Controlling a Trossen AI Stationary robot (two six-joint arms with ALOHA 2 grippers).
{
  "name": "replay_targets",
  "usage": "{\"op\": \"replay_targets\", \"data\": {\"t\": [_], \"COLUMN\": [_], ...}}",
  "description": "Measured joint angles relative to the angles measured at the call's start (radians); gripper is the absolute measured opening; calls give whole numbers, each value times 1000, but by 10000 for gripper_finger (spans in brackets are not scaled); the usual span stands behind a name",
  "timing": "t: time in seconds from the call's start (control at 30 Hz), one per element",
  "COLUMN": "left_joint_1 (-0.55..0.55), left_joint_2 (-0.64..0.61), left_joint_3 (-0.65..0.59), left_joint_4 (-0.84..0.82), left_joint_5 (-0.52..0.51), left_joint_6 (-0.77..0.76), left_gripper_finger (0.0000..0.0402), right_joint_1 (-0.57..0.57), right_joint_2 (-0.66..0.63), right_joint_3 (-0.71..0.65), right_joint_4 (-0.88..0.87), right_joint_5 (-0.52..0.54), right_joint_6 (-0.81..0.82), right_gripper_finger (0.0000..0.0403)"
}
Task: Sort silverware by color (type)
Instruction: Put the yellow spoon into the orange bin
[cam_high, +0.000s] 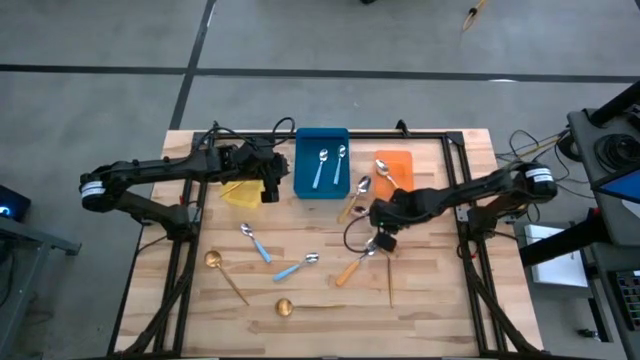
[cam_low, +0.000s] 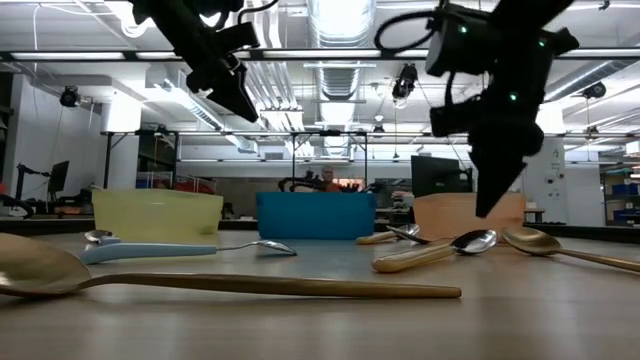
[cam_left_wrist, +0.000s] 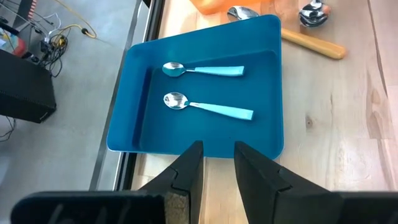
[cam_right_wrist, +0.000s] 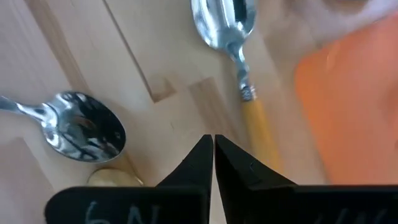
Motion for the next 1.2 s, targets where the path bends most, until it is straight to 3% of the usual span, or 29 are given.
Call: {"op": "replay_targets", "data": {"t": [0.4, 0.87, 1.2], "left_joint_1": [0, 0, 0], "left_joint_2": [0, 0, 0], "left_joint_3": [0, 0, -1], "left_joint_4": [0, 0, 0], "left_joint_5": [0, 1, 2], "left_joint_6": [0, 0, 0], "left_gripper_finger": [72, 72, 72], "right_joint_1": [1, -2, -28], "right_joint_2": [-1, 62, 93], "right_joint_3": [-41, -41, -41], "right_joint_4": [75, 114, 124], "right_joint_5": [139, 138, 177], "right_joint_6": [-24, -43, 44], "right_gripper_finger": [15, 134, 144]}}
